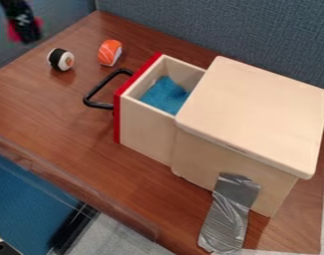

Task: Put red object into drawer

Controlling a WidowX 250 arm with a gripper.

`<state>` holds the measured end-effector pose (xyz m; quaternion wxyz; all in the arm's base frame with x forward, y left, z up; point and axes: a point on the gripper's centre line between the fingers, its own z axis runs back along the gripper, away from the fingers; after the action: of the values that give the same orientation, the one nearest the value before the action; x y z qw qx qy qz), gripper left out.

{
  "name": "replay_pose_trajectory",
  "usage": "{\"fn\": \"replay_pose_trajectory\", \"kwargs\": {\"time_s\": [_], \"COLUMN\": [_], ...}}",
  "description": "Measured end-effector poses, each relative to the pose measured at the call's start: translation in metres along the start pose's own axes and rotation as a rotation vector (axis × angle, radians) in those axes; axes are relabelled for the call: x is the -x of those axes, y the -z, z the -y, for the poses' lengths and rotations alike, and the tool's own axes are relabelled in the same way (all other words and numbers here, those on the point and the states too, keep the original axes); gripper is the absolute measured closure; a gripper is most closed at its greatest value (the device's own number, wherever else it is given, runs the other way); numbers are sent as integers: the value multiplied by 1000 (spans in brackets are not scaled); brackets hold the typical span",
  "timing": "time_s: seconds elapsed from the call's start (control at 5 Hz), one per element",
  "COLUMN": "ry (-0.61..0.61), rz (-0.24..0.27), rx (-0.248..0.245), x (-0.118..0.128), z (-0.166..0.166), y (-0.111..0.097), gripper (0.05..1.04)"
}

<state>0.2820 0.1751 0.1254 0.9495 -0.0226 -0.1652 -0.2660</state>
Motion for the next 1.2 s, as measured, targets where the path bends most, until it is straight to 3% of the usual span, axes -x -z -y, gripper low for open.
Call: {"fn": "replay_pose_trajectory", "kwargs": {"time_s": [0.2,0.8,1.2], "ry": [78,154,194], "rz": [47,25,14], "rx": [-1,65,64], "x": [-27,-94,-122], "z": [30,82,108], "y": [-3,14,31], "gripper": [288,288,288]}}
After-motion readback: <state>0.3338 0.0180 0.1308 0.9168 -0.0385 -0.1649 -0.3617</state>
